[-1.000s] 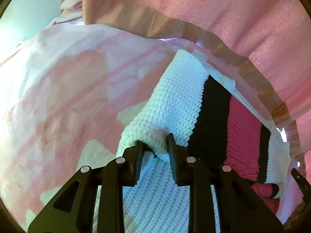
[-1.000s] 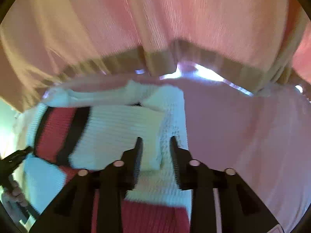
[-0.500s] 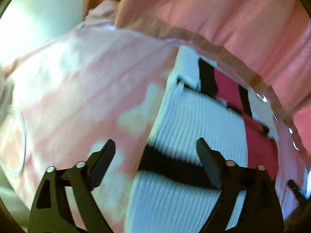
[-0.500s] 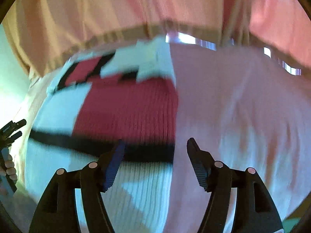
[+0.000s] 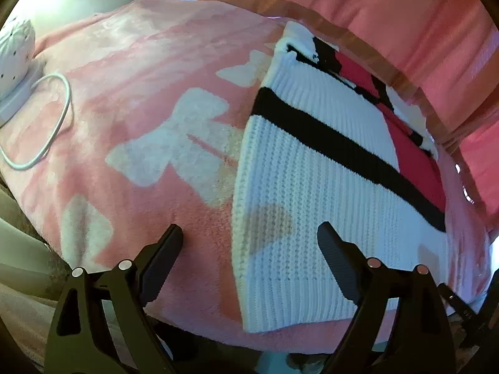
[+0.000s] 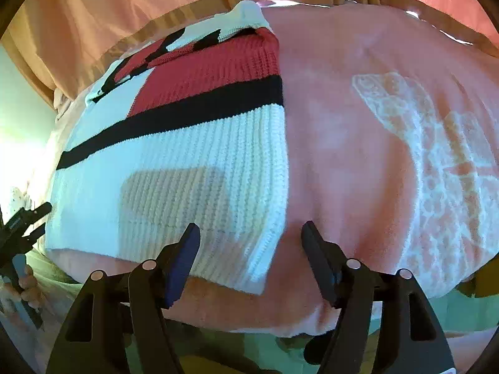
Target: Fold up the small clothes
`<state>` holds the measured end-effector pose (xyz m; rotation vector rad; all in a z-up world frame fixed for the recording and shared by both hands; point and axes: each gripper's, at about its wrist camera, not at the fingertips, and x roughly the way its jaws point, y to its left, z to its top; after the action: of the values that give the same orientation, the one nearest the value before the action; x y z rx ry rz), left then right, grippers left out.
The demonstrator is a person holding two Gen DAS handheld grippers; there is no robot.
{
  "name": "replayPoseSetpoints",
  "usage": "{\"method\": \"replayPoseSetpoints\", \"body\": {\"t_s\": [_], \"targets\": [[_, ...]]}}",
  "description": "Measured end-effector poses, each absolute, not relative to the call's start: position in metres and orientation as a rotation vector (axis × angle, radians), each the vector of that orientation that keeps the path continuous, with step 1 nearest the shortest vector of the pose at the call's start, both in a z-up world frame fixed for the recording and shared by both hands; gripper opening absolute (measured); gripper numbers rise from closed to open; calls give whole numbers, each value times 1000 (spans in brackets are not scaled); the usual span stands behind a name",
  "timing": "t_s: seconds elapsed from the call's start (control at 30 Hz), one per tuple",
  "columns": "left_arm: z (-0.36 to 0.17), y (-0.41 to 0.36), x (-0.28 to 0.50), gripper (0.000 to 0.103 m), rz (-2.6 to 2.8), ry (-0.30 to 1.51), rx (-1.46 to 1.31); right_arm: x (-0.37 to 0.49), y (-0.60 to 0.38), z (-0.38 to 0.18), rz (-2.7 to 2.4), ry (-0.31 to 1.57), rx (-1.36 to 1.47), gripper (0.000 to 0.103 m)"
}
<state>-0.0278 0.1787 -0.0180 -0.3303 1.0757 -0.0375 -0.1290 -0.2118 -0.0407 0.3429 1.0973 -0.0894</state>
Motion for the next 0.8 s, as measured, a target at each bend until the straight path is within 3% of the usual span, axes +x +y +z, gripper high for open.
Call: {"method": "replayPoseSetpoints", "body": {"t_s": [0.13, 0.17, 0.27, 0.33, 0.4, 0.47, 0.63, 0.8], "targets": [[-18, 168, -24, 84, -41, 1079, -257, -124, -208, -40, -80, 1076, 354, 65], [-18, 164, -22, 79, -47, 1081, -238, -122, -206, -40, -70, 1068, 344, 62], [-17, 158, -18, 61, -68, 1080, -207, -116, -199, -41, -77, 1056, 300, 45], [-17, 157, -16, 51, -81, 1086, -216, -114, -201, -41, -74, 1050, 315, 18], [-16, 162, -15, 42, -94, 1098, -254, -115, -207, -40, -49, 1039, 383, 13], [-14, 170, -14, 8, -122, 1112, -325, -118, -208, -33, -35, 1010, 398, 11], [3, 184, -27, 8, -154, 1079, -417, -135, -209, -4, -5, 929, 397, 9], [-9, 180, -34, 11, -147, 1122, -429, -134, -208, -21, 0, 1001, 396, 14]]}}
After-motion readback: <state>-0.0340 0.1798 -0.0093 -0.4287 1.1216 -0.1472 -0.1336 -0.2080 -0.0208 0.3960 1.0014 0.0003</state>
